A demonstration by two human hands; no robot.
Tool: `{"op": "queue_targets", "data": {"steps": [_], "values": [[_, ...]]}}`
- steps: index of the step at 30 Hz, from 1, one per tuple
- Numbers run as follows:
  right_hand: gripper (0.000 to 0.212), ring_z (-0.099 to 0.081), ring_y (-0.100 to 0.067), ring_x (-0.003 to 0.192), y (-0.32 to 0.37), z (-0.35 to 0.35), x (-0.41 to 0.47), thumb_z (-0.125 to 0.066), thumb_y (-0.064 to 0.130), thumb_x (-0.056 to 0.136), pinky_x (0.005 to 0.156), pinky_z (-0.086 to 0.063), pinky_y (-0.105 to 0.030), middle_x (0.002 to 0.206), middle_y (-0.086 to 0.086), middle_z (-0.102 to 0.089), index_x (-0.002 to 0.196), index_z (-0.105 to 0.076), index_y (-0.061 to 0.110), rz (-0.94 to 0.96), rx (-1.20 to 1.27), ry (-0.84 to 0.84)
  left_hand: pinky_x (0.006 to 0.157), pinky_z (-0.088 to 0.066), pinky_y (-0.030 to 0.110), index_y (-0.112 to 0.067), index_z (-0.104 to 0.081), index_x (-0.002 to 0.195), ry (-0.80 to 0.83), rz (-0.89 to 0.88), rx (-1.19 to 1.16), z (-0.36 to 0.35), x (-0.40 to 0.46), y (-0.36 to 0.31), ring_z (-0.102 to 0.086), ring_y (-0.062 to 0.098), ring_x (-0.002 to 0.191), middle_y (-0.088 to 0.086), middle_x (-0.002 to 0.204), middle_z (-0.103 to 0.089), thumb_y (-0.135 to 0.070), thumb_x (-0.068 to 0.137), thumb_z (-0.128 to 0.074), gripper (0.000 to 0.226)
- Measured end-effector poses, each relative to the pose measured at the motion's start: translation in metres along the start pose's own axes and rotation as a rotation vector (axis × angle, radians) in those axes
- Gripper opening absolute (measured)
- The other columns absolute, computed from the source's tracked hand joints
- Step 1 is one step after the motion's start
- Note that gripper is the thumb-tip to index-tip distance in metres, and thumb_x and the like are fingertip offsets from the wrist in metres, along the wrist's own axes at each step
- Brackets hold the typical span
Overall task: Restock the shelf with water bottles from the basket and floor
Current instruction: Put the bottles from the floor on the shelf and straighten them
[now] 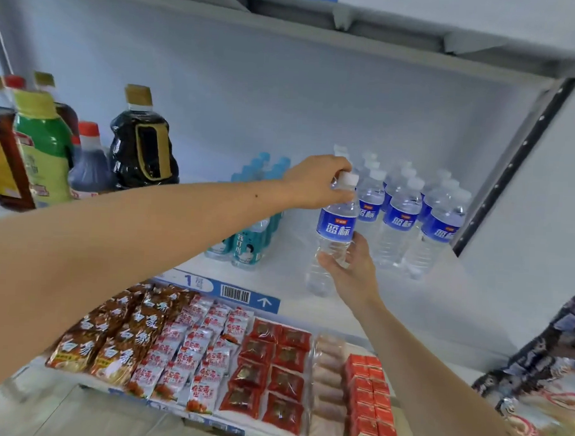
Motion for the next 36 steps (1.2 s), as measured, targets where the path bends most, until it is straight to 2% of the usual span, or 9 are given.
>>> {"op": "queue_targets", "data": {"steps": [3,10,16,21,25,28,32,36], "values": [[0.065,-0.056,-0.013,0.110,-0.010,-0.010,0.017,-0.074,0.021,0.081,0.094,-0.044,-0.029,0.119,0.013,-0.056,0.135,-0.037,0.024,0.002,0.040,-0.045,0.090,-0.048,0.034,-0.014,-0.054,0.125,-0.005,-0.038,-0.016,-0.007,0.015,0.013,-0.059,0.019,0.103,0.004,0.117,-0.061,-0.037,0.081,-0.070,0.052],[0.066,-0.056,-0.014,0.115,-0.035,-0.020,0.036,-0.073,0.015,0.082,0.098,-0.044,-0.031,0.125,0.010,-0.057,0.137,-0.035,0.023,0.003,0.070,-0.032,0.085,-0.051,0.041,-0.017,-0.058,0.118,-0.017,-0.088,0.035,-0.024,0.032,0.028,-0.058,0.019,0.101,0.002,0.113,-0.063,-0.045,0.079,-0.069,0.049],[0.071,-0.048,-0.013,0.128,-0.041,-0.027,0.047,-0.071,0.020,0.084,0.109,-0.037,-0.037,0.139,0.006,-0.050,0.142,-0.030,0.022,0.002,0.081,0.028,0.084,-0.051,0.040,-0.019,-0.060,0.116,-0.049,-0.059,0.044,-0.024,0.038,0.032,-0.059,0.019,0.099,0.001,0.111,-0.064,-0.043,0.078,-0.071,0.047],[0.073,-0.045,-0.011,0.130,-0.043,-0.032,0.051,-0.070,0.027,0.085,0.108,-0.035,-0.031,0.144,0.008,-0.045,0.144,-0.027,0.023,0.003,0.042,0.064,0.086,-0.051,0.036,-0.019,-0.058,0.121,-0.066,-0.019,0.023,-0.024,0.038,0.040,-0.060,0.016,0.103,-0.001,0.116,-0.064,-0.041,0.078,-0.071,0.050],[0.087,-0.047,-0.014,0.125,-0.060,-0.033,0.047,-0.080,0.041,0.071,0.104,-0.041,-0.033,0.138,0.004,-0.045,0.141,-0.031,0.025,-0.030,-0.147,0.077,0.084,-0.052,0.038,-0.022,-0.058,0.121,-0.079,-0.029,0.036,-0.025,0.038,0.039,-0.059,0.015,0.101,-0.003,0.114,-0.064,-0.045,0.077,-0.071,0.051],[0.085,-0.051,-0.019,0.120,-0.068,-0.032,0.044,-0.081,0.039,0.070,0.100,-0.045,-0.034,0.132,-0.001,-0.047,0.139,-0.036,0.021,-0.064,-0.256,0.035,0.083,-0.051,0.033,-0.022,-0.057,0.122,-0.076,-0.044,0.053,-0.027,0.038,0.038,-0.059,0.014,0.101,-0.003,0.115,-0.063,-0.045,0.078,-0.070,0.051],[0.084,-0.050,-0.022,0.123,-0.070,-0.037,0.051,-0.080,0.039,0.071,0.103,-0.045,-0.042,0.136,-0.003,-0.047,0.140,-0.036,0.020,-0.097,-0.254,0.045,0.080,-0.046,0.025,-0.023,-0.056,0.125,-0.103,-0.042,0.046,-0.027,0.039,0.044,-0.058,0.013,0.104,-0.002,0.119,-0.060,-0.045,0.079,-0.070,0.053],[0.082,-0.049,-0.023,0.124,-0.069,-0.040,0.054,-0.079,0.037,0.074,0.104,-0.044,-0.042,0.137,-0.004,-0.046,0.141,-0.036,0.020,-0.106,-0.249,0.047,0.078,-0.042,0.022,-0.024,-0.054,0.127,-0.121,-0.023,0.049,-0.028,0.041,0.050,-0.057,0.013,0.107,-0.002,0.125,-0.056,-0.046,0.079,-0.070,0.056]]}}
Point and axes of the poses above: each hand's wrist, its own x-axis towards the middle knuckle, its own z-axis out of the back of the hand, y = z × x, the point moved 6 cm from there along x, towards the middle knuckle
